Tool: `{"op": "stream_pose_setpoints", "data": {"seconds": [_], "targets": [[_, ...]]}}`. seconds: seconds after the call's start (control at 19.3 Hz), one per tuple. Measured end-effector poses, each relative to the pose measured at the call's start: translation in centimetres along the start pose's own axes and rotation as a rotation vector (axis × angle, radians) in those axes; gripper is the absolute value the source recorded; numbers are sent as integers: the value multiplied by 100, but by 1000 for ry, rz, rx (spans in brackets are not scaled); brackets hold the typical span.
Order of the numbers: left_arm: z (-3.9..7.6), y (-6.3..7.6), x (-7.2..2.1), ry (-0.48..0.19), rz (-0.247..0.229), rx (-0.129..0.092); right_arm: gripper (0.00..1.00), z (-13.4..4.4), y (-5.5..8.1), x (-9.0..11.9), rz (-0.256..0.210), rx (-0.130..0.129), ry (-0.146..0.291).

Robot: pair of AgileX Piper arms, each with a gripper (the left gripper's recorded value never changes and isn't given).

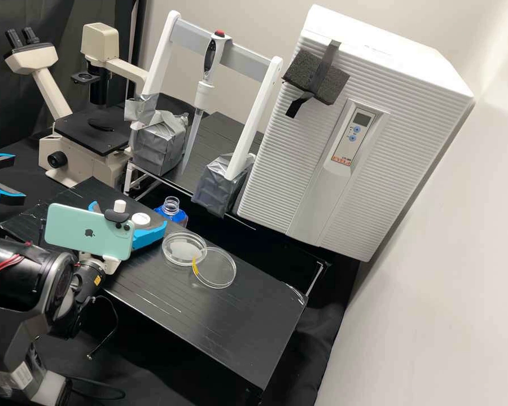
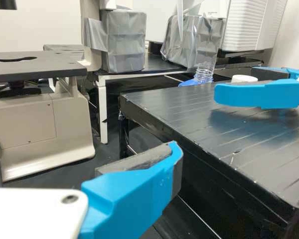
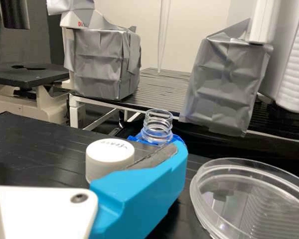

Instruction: Close the bottle

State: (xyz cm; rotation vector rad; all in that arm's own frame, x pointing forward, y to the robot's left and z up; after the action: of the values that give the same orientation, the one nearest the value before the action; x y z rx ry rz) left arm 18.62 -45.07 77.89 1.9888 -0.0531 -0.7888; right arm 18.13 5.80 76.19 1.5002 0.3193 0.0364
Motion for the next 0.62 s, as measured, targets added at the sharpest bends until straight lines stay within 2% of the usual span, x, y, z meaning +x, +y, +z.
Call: {"op": "stream_pose_setpoints", "data": {"seconds": [0.62], "targets": [[0, 0, 0, 0, 0, 0, 0, 48, 7, 9, 4, -1, -26]]}}
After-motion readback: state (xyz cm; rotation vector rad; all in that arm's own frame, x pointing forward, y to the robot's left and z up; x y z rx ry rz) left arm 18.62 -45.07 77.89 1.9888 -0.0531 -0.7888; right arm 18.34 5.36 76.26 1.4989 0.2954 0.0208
